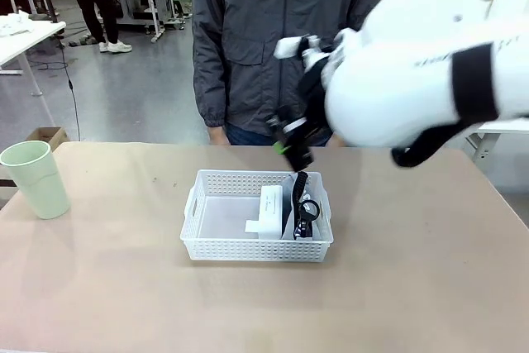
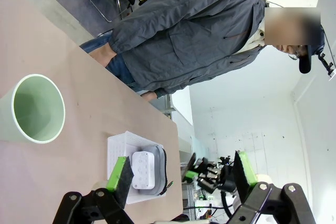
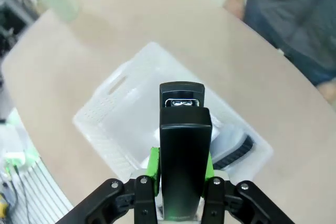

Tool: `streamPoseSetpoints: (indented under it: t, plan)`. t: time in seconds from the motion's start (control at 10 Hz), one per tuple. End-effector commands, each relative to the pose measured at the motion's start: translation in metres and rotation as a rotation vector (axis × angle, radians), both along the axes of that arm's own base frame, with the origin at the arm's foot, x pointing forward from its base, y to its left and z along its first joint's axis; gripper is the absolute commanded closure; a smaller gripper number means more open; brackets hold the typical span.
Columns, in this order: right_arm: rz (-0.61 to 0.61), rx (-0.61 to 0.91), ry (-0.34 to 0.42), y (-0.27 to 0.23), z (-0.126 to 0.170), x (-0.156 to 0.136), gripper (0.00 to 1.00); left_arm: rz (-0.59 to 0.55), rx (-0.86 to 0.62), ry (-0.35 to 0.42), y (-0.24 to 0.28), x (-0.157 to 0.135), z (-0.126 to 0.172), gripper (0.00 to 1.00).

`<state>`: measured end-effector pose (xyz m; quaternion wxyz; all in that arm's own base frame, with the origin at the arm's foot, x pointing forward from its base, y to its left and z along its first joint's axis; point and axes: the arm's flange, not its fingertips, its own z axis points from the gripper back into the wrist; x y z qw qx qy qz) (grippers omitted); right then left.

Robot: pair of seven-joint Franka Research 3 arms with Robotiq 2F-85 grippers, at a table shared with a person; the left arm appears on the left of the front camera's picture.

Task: Efficiently arrange items inside the basket to fit them all.
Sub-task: Pick up the Stapler and place it inside the Organizing basket.

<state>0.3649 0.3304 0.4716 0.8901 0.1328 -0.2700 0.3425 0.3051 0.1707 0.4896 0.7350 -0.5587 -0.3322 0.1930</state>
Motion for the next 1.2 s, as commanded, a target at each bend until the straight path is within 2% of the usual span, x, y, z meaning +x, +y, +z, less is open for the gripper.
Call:
streamPoseSetpoints:
  t: [0.0,0.1,0.2,0.3,0.7,0.8,1.1]
  plan:
    - [0.088,-0.05,-0.022,0.016,-0.02,0.013,0.63,-0.004,-0.003,-0.023,0.0,-0.001,0.001,0.0]
    - [0.076,-0.07,-0.004,0.018,-0.024,0.014,0.63,-0.004,-0.003,-0.023,0.0,-0.001,0.001,0.0]
    - [-0.014,-0.085,-0.012,0.01,-0.022,0.022,0.63,-0.004,-0.003,-0.023,0.0,-0.001,0.001,0.0]
    - [0.084,-0.061,0.009,0.027,-0.031,-0.005,0.63,-0.004,-0.003,-0.023,0.0,-0.001,0.001,0.0]
    - [0.08,-0.079,0.011,0.025,-0.037,0.0,0.63,-0.004,-0.003,-0.023,0.0,-0.001,0.001,0.0]
    - [0.05,-0.134,0.034,0.034,-0.041,-0.001,0.63,-0.004,-0.003,-0.023,0.0,-0.001,0.001,0.0]
    - [0.07,-0.161,0.022,0.061,-0.05,-0.002,0.63,-0.004,-0.003,-0.023,0.0,-0.001,0.001,0.0]
